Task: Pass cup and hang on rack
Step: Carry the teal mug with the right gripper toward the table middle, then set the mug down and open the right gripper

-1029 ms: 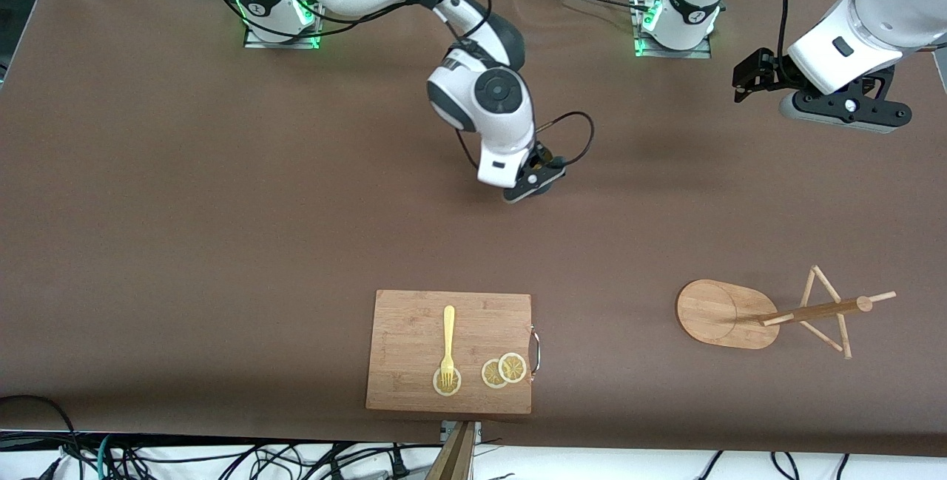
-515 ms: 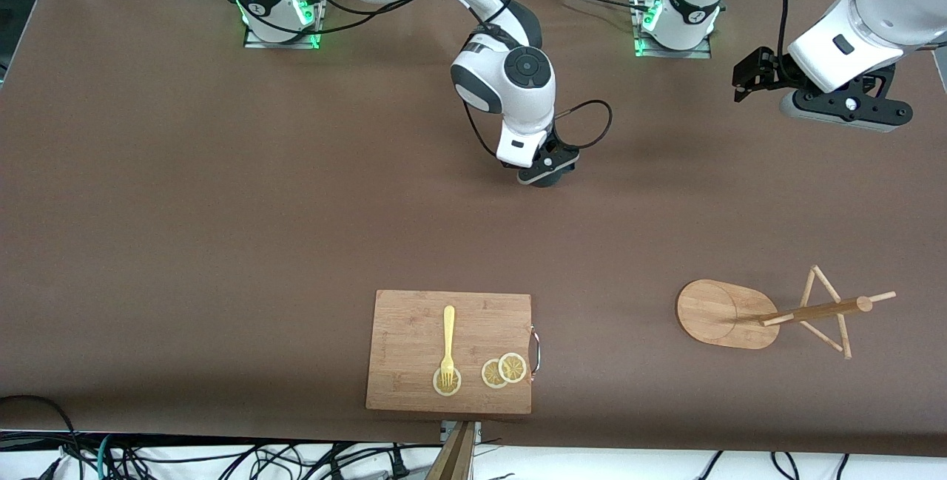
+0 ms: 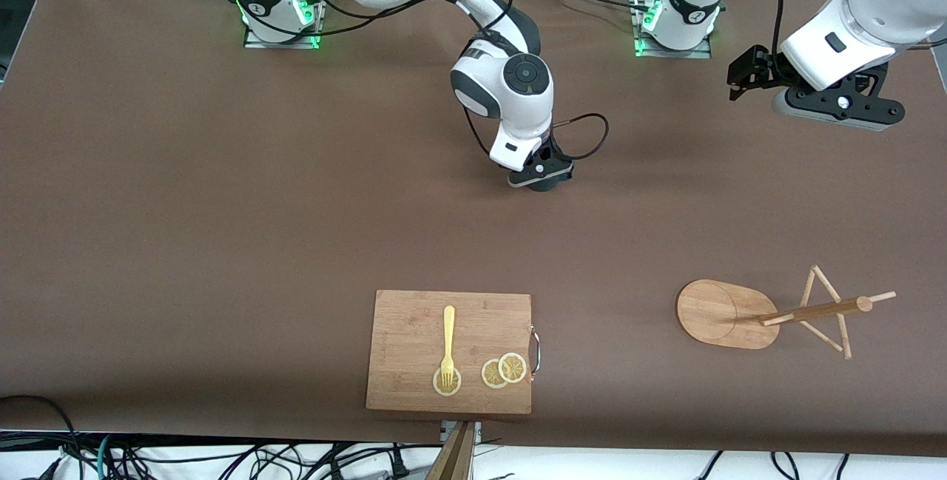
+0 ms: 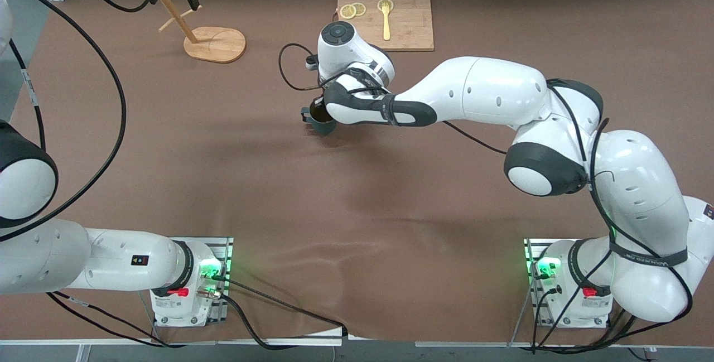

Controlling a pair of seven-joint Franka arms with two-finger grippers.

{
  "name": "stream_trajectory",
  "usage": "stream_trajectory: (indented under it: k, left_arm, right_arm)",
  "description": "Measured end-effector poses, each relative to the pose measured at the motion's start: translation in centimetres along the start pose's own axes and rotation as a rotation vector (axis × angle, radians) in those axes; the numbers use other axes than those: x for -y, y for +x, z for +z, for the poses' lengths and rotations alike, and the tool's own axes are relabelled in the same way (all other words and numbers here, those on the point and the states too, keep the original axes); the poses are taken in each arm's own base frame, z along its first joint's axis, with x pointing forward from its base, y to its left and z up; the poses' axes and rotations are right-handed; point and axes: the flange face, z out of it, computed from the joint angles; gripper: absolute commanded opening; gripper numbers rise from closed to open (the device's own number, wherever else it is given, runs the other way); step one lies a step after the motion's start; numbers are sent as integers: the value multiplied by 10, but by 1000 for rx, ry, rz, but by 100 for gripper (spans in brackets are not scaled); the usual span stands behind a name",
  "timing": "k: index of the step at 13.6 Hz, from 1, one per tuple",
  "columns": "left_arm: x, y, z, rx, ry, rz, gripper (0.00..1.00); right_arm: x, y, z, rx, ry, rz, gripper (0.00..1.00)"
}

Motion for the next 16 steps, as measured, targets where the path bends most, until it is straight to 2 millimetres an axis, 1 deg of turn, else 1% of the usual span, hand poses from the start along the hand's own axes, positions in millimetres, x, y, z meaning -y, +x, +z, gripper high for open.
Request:
stream_trajectory:
  k: [2,3,4,5,6,8,10,11,12,13,14,15,16]
  left_arm:
    - [-1,0,0,3,0,2,100]
    - [-1,0,0,5,0,1,100]
    - [-1,-1,1,7,0,1,100]
    - [-1,0,1,9,0,1,100]
    - [-1,0,1,10,0,1,100]
    - [-1,0,2,11,0,1,100]
    - [-1,-1,2,12,0,1,100]
    - [-1,-1,3,17,0,1,100]
    - [-1,0,6,35,0,3,100]
    - [-5,1,15,76,-1,11,100]
    - [-11,4,26,123,-3,25,100]
    - [-17,8,37,160,-6,39,100]
    - [-23,13,48,190,-8,57,100]
  right_arm:
    - [0,1,3,-1,1,9,8]
    - [0,1,3,-1,1,20,19]
    - [0,0,3,-1,1,28,36]
    - [0,1,3,-1,1,32,58]
    - [0,1,2,-3,3,35,100]
    - [1,5,-5,-15,11,38,100]
    - [2,9,-18,-23,15,41,100]
    - [2,11,-30,-22,12,43,100]
    - [0,14,-46,-21,7,48,100]
    - [-6,19,-70,-21,0,59,100]
    - [-17,26,-98,-26,-6,78,100]
    - [-36,37,-131,-37,-11,108,100]
    - [-64,50,-166,-45,-20,150,100]
